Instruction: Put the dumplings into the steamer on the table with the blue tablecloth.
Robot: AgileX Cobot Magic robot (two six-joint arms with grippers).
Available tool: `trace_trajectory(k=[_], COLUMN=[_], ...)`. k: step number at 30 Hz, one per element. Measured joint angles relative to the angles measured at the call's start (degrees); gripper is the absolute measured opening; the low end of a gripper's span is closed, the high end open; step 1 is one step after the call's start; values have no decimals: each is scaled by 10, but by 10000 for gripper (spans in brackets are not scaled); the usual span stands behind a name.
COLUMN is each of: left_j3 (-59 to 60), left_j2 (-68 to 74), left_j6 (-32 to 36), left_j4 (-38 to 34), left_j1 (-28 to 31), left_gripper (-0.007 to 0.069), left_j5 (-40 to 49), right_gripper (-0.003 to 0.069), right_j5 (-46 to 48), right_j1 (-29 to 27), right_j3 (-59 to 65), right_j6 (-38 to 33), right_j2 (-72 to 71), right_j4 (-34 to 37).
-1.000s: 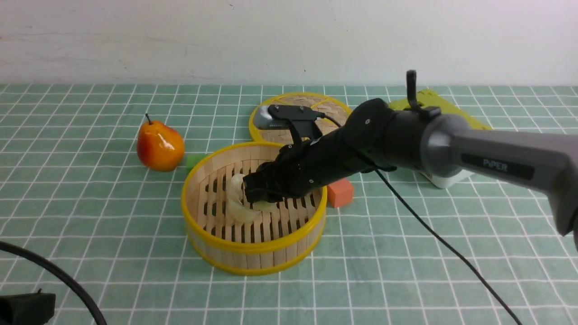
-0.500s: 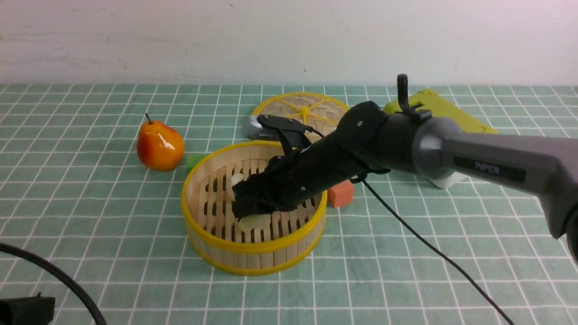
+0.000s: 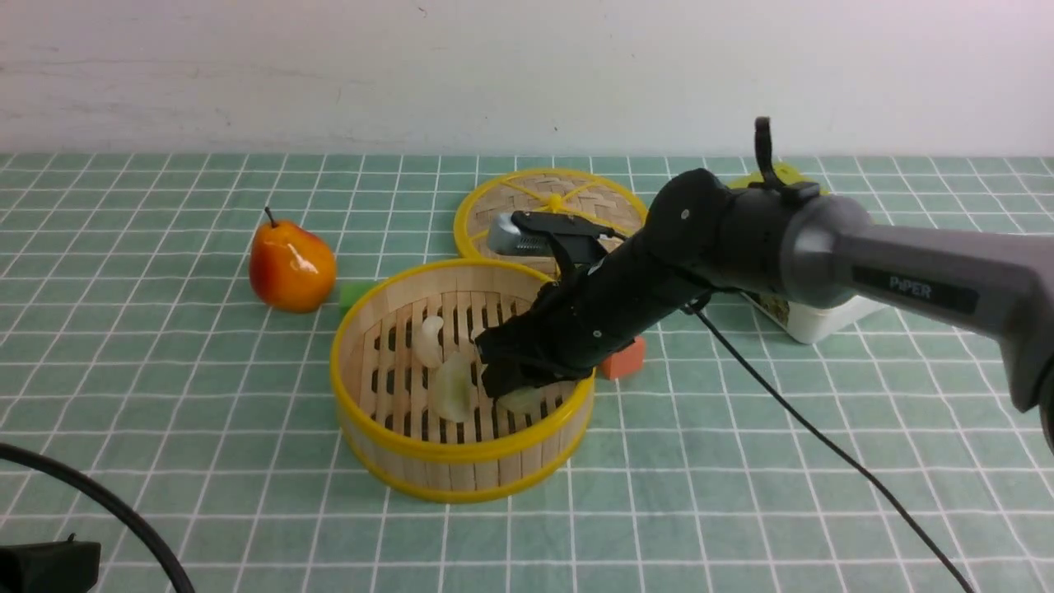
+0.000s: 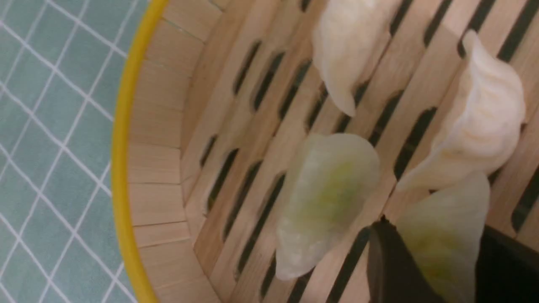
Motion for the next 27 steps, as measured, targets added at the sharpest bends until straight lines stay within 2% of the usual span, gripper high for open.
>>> trace_trajectory(k=[9, 15, 18, 22, 27], left_j3=[0, 0, 0, -2, -2], left_j2=[0, 0, 0, -14, -97], left_j6=[0, 0, 0, 1, 18], left_j4=[0, 0, 0, -8, -11], left_j1=[0, 0, 0, 0, 0], left_gripper=[17, 17, 18, 19, 20], left_j5=[0, 0, 0, -3, -12], right_gripper=[219, 334, 360, 335, 216], right_j5=[-48, -34, -16, 3, 56], right_j1=[1, 1, -2, -13, -40], right_j3=[0, 0, 0, 1, 1], right_j6=[4, 4, 5, 14, 38], right_j2=[2, 0, -15, -75, -208], right_j4=[-2, -2, -6, -28, -141])
